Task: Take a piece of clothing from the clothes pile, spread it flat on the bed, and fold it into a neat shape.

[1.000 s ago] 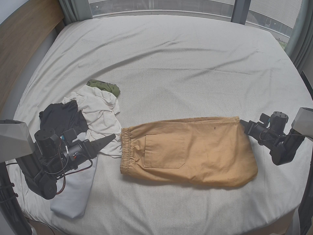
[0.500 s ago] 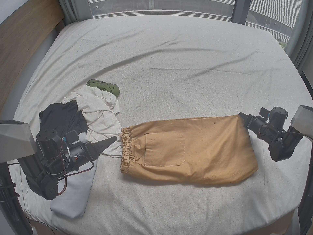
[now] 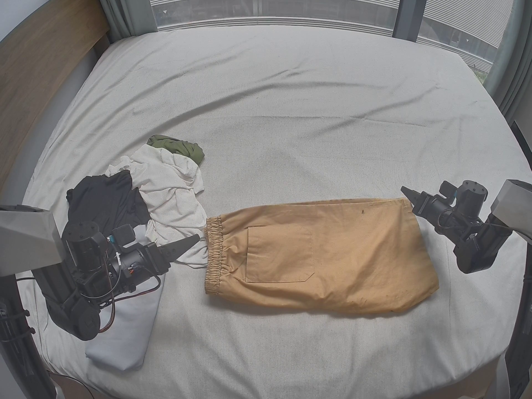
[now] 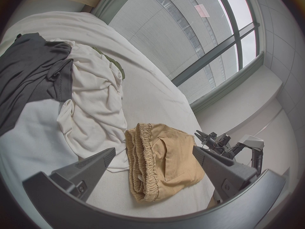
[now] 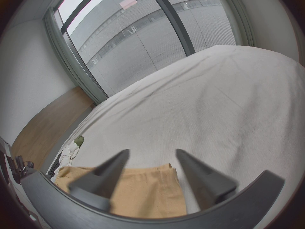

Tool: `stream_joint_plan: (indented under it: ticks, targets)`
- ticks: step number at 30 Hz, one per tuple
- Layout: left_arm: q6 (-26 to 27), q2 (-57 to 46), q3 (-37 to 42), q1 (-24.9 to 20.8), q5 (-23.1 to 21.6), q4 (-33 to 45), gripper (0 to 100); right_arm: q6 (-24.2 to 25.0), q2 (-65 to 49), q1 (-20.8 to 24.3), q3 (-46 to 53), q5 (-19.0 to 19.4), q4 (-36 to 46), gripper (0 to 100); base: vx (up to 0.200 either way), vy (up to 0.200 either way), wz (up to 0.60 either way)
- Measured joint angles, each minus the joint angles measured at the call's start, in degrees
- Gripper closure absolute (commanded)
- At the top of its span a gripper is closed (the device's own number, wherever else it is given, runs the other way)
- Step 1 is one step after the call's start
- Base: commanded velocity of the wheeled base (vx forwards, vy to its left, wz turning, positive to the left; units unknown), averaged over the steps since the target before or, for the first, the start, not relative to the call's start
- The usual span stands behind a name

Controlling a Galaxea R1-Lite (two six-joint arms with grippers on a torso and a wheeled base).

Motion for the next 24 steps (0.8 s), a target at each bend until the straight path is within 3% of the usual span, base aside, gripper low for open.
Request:
stream_joint_plan:
  ticks: [24]
  targets:
    - [1.2,7.3,-1.1,-5.0,1.0,0.0,0,3.0,-9.0,0.0,3.6,-0.7,-0.1,0,0.0,0.0,0.0]
